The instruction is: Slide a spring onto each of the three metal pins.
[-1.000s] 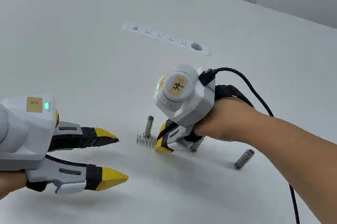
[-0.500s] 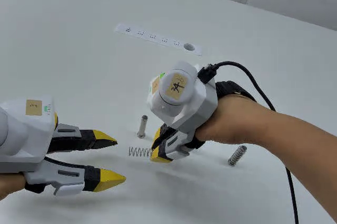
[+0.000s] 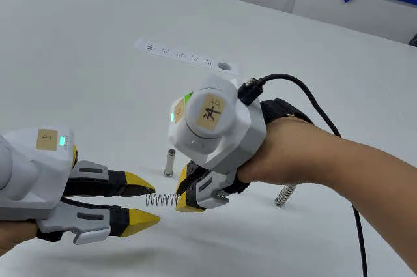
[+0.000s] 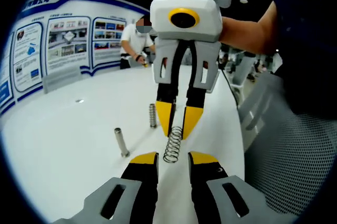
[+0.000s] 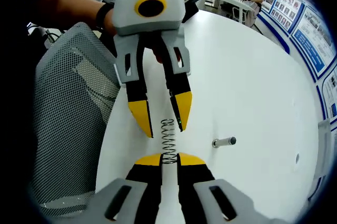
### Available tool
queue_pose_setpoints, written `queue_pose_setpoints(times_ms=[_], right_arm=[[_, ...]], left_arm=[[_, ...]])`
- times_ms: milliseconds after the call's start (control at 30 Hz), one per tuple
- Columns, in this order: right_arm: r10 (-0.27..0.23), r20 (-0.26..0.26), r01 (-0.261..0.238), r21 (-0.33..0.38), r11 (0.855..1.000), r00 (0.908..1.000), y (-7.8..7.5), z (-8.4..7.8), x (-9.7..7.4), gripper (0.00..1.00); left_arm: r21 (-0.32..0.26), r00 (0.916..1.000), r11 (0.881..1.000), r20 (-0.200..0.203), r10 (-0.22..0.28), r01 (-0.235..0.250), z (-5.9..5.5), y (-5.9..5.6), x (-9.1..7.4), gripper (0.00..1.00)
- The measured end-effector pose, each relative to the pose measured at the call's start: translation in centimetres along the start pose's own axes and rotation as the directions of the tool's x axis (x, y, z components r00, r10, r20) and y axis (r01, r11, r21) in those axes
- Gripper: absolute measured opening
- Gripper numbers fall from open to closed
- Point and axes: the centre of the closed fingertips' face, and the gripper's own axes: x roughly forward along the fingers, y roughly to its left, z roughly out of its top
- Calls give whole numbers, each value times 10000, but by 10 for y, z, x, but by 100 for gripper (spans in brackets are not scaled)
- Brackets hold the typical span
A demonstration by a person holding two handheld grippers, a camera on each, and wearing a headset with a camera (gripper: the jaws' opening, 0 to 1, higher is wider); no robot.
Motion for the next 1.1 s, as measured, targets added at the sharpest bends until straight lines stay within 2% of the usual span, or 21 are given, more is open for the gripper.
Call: queue_pose_setpoints(times_ms=[200,500,800,1000,1100], right_arm=[[10,-62,-11,-179,9998,10000,6,1,-3,12],[-61,-17,61,-272,9996,10000,9,1,-8,12],[24,-16,-24,-90,10000,10000,10,-7,-4,15],[-16,119,18,-171,9999,9999,10,-3,-5,12],[-20,391,22,-51,10000,9992,10,2,-11,12]], left_arm=[[294,9996,9992,36,-263,262,5,-6,1,13],[610,9988,9972,204,-435,422,10,-11,1,11],[531,9981,9977,423,-450,427,15,-12,-3,10],[450,9981,9980,417,-456,437,14,-13,-3,11],[416,9986,9983,335,-421,407,12,-12,-4,11]])
